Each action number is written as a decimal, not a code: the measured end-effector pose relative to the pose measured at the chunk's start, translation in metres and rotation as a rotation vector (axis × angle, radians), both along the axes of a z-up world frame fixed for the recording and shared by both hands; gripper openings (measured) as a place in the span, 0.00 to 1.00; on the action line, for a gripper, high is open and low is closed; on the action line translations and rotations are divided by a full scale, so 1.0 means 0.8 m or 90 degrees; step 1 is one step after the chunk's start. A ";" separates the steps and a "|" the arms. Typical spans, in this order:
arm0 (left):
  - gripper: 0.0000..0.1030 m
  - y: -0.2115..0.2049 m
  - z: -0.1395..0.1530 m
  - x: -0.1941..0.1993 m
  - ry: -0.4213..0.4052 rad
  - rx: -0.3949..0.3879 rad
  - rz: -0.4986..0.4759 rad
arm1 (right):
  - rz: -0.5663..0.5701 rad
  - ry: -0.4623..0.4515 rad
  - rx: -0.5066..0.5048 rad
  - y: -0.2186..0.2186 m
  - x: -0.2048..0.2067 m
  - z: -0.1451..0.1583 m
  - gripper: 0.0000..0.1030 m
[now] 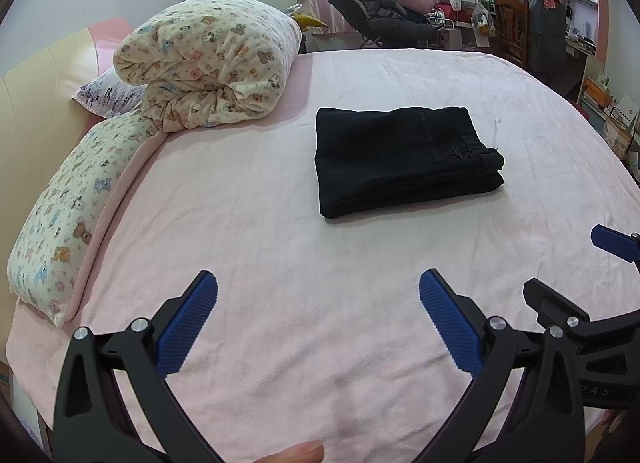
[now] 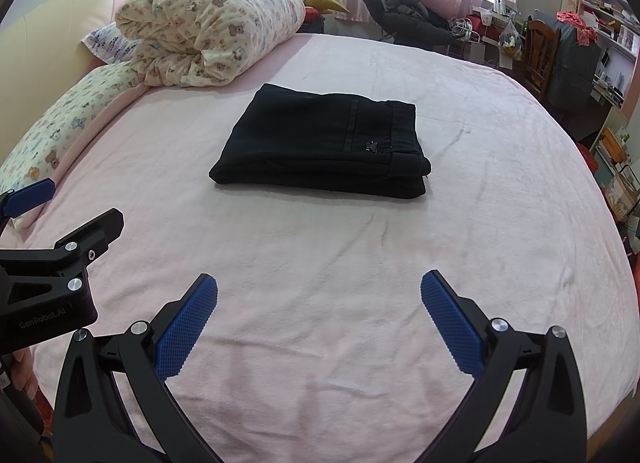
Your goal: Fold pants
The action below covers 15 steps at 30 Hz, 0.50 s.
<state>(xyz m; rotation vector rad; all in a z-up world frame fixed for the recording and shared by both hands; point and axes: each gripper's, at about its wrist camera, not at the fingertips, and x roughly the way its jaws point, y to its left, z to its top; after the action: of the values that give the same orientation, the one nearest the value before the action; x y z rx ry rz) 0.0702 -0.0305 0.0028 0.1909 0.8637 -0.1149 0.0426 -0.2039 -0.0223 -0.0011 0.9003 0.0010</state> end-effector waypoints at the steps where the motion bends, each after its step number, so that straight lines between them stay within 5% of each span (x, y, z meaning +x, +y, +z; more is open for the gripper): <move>1: 0.98 0.000 -0.001 0.000 0.001 0.000 0.000 | 0.000 0.000 0.000 0.000 0.000 0.000 0.99; 15: 0.98 0.001 -0.003 0.001 0.005 0.001 -0.005 | 0.000 0.000 0.000 0.001 0.000 0.000 0.99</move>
<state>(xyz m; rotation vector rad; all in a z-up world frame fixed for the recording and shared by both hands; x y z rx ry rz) 0.0709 -0.0297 0.0006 0.1953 0.8714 -0.1233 0.0429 -0.2033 -0.0221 -0.0008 0.9010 0.0011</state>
